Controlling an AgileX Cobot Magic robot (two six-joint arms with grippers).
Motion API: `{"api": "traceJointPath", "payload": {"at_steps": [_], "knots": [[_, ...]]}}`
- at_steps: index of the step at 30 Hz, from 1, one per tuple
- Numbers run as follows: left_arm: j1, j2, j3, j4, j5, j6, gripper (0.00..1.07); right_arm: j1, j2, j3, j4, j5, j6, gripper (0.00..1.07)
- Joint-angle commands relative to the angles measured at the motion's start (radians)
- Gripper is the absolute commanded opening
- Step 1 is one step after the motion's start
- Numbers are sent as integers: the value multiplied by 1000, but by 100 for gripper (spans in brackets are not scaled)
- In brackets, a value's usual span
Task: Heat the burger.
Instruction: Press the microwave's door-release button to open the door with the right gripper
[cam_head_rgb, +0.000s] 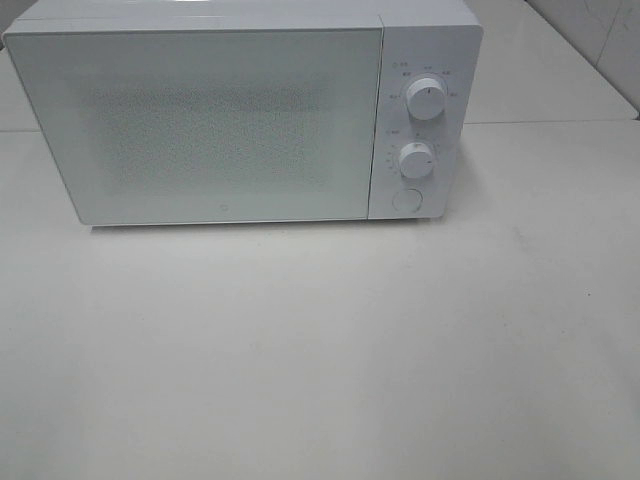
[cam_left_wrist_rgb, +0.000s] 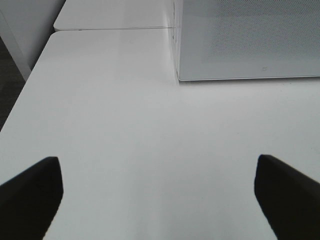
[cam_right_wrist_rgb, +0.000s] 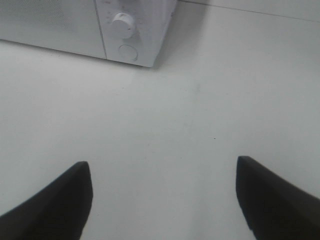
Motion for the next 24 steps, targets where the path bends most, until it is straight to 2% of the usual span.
{"api": "traceJointPath", "payload": {"at_steps": [1,3,5,9,14,24], "knots": [[4,-18,3,-2,-10,-4,96,-52,-72,25,0,18,5,76],[4,-18,3,-2,-10,-4,96,-73,-101,35,0,26,5,76],[4,-18,3,-2,-10,-4,96,-142,-190,64,6,35,4,76],[4,-18,3,-2,-10,-4,96,-190,-242,64,32,35,-2,76],[4,-18,3,-2,-10,-4,96,-286,-309,47,159,93,-84,76],[4,-18,3,-2,-10,-4,96,-335,-409,46,188,169,-99,76]]}}
